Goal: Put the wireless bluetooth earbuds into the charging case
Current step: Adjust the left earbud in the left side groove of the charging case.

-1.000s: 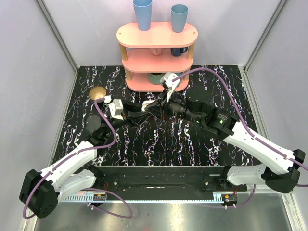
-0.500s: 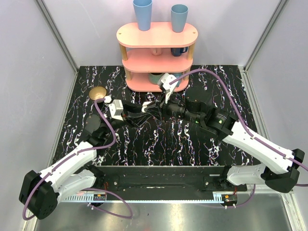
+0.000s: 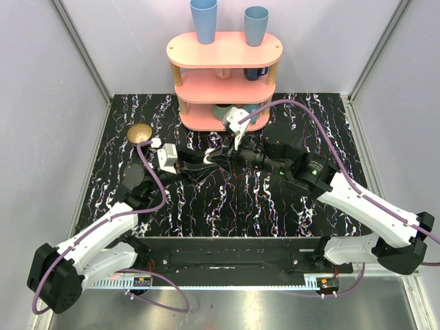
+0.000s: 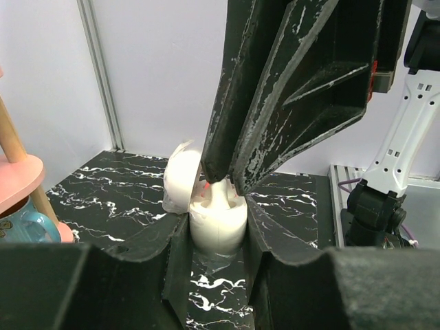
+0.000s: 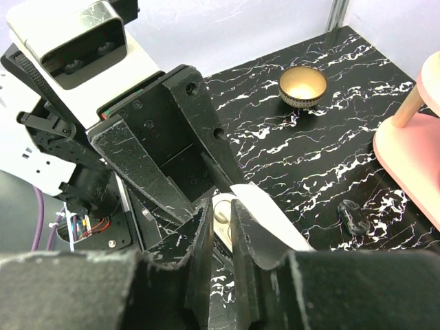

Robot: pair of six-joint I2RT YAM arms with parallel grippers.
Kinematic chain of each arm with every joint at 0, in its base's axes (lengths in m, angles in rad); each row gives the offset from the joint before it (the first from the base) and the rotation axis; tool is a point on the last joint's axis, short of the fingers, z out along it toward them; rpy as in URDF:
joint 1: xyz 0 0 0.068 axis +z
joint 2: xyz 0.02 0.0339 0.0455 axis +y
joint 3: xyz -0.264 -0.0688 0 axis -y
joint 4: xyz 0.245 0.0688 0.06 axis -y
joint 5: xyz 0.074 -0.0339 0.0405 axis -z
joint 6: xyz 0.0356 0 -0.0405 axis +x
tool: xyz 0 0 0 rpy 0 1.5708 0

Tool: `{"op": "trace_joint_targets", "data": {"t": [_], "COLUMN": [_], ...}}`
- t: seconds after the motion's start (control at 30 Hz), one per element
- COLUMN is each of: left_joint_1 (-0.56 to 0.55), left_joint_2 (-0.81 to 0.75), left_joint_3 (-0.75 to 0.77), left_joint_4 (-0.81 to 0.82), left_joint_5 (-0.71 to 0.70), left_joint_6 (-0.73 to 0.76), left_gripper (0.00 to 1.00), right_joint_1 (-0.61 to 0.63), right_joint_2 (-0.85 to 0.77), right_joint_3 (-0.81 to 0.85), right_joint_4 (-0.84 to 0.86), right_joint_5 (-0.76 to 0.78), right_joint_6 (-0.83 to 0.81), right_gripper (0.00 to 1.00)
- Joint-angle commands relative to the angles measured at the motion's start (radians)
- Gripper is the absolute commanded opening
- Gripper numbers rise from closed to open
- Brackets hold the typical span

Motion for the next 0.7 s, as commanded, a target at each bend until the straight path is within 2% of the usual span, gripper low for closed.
{"op": "trace_joint_targets", "data": {"t": [0.0, 0.23, 0.67], "left_joint_1": [-0.003, -0.003, -0.001], "left_joint_2": [-0.021, -0.027, -0.022], "left_joint_3": [0.035, 0.032, 0.033], "left_joint_4": [0.099, 0.094, 0.082], "left_joint_5": [0.006, -0.002, 0.0], "left_joint_6": [-0.008, -0.01, -0.002], "left_gripper": [0.0, 0.0, 0.0], "right_joint_1": [0.005, 0.005, 0.005], "right_joint_2": [0.031, 0.019, -0.006], "right_joint_3": [0.038, 0.05, 0.042], "right_joint_4": [-0.109, -0.168, -0.175], "right_joint_5": [-0.083, -0.038, 0.014], "right_joint_6": [-0.042, -0.092, -0.132], "right_gripper": [0.24, 0.27, 0.29]}}
